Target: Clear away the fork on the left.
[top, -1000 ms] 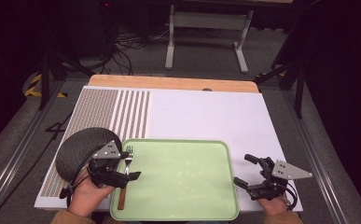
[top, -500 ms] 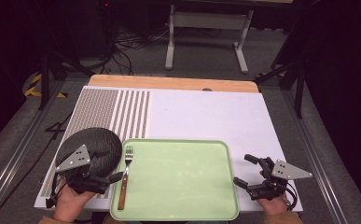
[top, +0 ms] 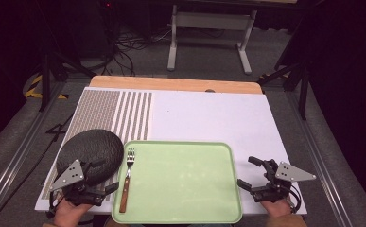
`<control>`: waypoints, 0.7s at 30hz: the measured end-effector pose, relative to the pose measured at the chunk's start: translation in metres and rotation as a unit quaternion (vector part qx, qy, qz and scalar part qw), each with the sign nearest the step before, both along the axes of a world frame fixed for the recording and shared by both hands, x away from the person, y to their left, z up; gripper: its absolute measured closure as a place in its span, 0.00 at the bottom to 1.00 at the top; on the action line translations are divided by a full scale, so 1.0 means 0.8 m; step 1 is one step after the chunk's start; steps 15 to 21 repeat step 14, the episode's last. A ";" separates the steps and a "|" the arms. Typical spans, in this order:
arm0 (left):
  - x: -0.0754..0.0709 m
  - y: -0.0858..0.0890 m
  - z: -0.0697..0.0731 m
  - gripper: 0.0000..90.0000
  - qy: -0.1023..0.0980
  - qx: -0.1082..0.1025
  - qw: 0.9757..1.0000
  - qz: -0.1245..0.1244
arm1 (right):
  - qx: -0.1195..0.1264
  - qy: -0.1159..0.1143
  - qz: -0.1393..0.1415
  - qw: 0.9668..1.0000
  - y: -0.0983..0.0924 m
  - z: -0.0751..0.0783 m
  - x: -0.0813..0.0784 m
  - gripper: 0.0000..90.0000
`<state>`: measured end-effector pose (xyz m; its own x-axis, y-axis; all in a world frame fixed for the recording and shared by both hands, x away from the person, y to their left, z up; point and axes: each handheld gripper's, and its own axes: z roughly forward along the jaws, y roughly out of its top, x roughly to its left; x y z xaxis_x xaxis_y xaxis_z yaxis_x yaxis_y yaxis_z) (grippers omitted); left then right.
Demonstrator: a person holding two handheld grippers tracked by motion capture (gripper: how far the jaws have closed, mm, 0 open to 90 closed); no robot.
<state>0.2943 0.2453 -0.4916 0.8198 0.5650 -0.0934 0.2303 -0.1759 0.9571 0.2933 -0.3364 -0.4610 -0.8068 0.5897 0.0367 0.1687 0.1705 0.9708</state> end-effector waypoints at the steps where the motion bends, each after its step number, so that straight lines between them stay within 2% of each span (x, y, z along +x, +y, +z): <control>1: 0.001 -0.001 -0.003 0.03 0.004 0.001 1.000 0.002 | -0.003 0.000 0.000 1.000 0.000 -0.001 0.000 0.07; 3: 0.001 -0.003 -0.003 0.03 0.003 0.009 1.000 0.003 | -0.006 0.000 -0.002 1.000 0.000 -0.001 0.001 0.07; 5: 0.000 -0.004 -0.003 0.03 0.007 -0.008 1.000 0.000 | -0.006 0.002 -0.003 1.000 0.000 -0.002 0.001 0.07; 10: 0.002 -0.006 -0.002 0.02 0.010 -0.001 1.000 0.001 | -0.005 0.002 -0.003 1.000 0.000 -0.002 0.001 0.07; 14: 0.001 -0.006 -0.001 0.02 0.016 -0.010 1.000 0.002 | -0.003 0.001 -0.004 1.000 0.000 -0.002 0.002 0.07; 21: 0.001 -0.006 -0.001 0.02 0.016 -0.010 1.000 0.002 | -0.003 0.001 -0.004 1.000 0.000 -0.002 0.002 0.07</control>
